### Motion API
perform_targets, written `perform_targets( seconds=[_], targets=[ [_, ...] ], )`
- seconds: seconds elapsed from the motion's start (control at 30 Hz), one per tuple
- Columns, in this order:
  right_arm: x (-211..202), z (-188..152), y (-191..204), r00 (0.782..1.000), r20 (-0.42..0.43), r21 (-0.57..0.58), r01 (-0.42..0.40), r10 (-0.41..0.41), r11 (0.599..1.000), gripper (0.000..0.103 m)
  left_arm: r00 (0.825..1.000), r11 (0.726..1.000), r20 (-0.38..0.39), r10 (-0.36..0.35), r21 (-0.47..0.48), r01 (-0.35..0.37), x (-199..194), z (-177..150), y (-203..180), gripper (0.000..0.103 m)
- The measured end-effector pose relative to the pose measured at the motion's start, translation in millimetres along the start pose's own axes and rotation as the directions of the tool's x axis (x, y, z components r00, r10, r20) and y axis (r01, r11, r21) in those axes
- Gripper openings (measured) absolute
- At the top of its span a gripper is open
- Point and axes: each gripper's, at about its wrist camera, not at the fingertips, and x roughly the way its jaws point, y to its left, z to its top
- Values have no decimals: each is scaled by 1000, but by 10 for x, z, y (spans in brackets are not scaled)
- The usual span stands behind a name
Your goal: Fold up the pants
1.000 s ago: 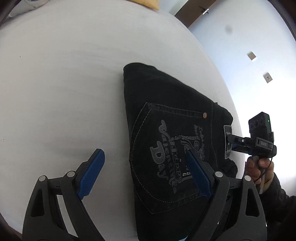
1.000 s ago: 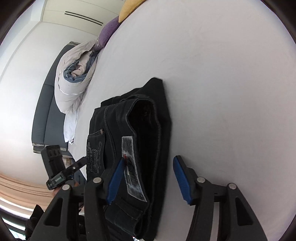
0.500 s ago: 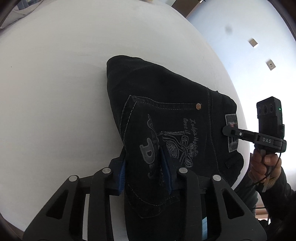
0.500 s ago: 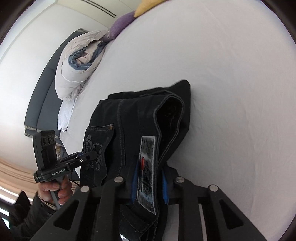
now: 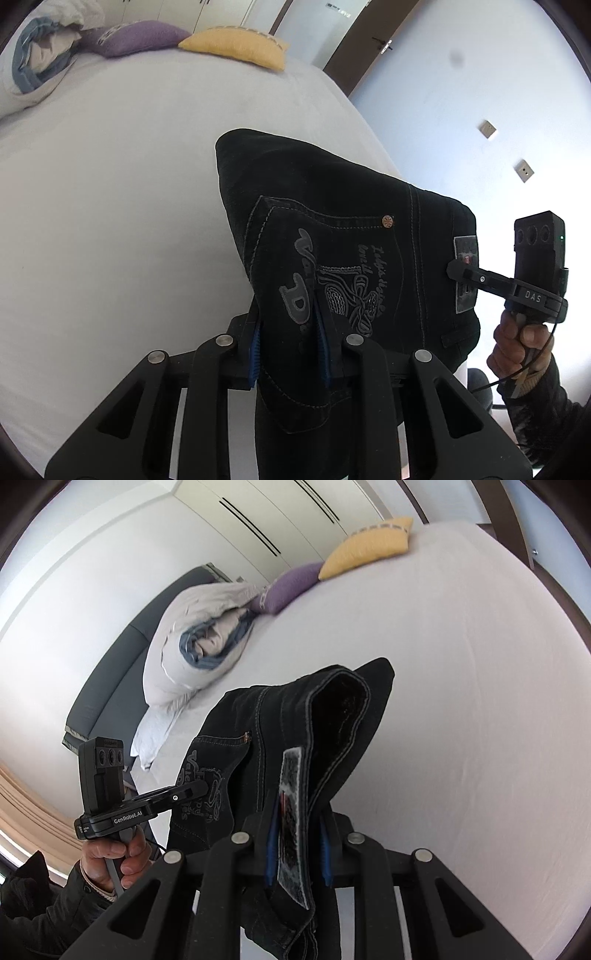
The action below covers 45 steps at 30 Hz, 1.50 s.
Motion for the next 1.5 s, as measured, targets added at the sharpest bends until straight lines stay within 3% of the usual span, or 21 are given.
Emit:
perform_targets(
  seconds=[0.17,0.33,0.43,0.5,0.57,0.67,0.73,0.77,0.8,0.87,0.9,0.97,1.03,1.07,1.13,1.2,1.27,1.3,1.37,1.4,1.5],
  targets=[
    [232,433,-399,1000,12,49,2,-3,999,20,1000,1000,-10,0,-1,0,543,492,54,22],
    [678,481,-1000,998,-49,135,57,-51,989,20,994,999,-100,30,-20,-32,1267,612,252,22],
    [935,385,-1306,991,-99,187,105,-88,977,35,990,997,-129,61,-48,-68,1605,521,375,34],
    [913,299,-1432,997,-65,226,62,-48,972,45,994,993,-107,32,-111,-44,1649,440,480,48],
    [798,204,-1463,999,-20,238,34,-30,971,52,996,990,-84,12,-141,-24,1616,393,560,54],
    [579,106,-1393,995,22,233,85,-92,969,63,994,991,-36,99,-90,-102,1422,344,492,60],
    [328,12,-1314,986,61,227,136,-154,964,67,986,986,47,161,-42,-159,1154,299,351,63],
    [202,-17,-1253,977,85,220,172,-195,960,68,976,981,94,195,-17,-194,1010,266,256,70],
    [18,-62,-1132,960,124,203,224,-252,953,69,958,971,165,233,13,-239,829,230,117,80],
    [-287,-111,-896,917,207,168,310,-341,936,83,894,943,341,291,56,-329,384,134,-178,96],
    [-454,-144,-736,885,263,150,356,-384,922,89,848,924,425,318,62,-378,187,81,-367,103],
    [-822,-179,-356,800,406,123,430,-441,894,103,726,885,606,325,76,-459,-259,-81,-744,103],
    [-1208,-234,31,711,542,85,483,-447,871,103,628,848,708,323,77,-524,-598,-212,-1071,103],
    [-1391,-266,263,659,602,62,525,-451,849,103,594,833,733,331,68,-549,-751,-252,-1224,103],
    [-1643,-292,645,584,690,13,580,-427,814,103,555,819,761,337,53,-571,-1017,-285,-1435,103],
    [-1938,-374,1045,490,777,-21,646,-394,763,103,498,824,803,327,15,-566,-1308,-370,-1596,103],
    [-2108,-391,1368,429,825,-29,684,-369,729,103,437,830,841,318,-25,-557,-1596,-473,-1711,103],
    [-2249,-420,1498,413,844,-38,683,-342,730,103,440,836,846,302,-13,-548,-1733,-481,-1735,103],
    [-2474,-467,1715,398,868,-50,662,-295,747,103,483,840,830,279,32,-541,-1915,-466,-1809,103],
    [-2590,-485,1807,397,874,-53,649,-279,759,103,495,841,822,282,36,-540,-1978,-469,-1835,103],
    [-2840,-487,2000,434,867,-68,592,-246,803,103,546,851,784,295,45,-524,-2185,-526,-1828,103]
  ],
)
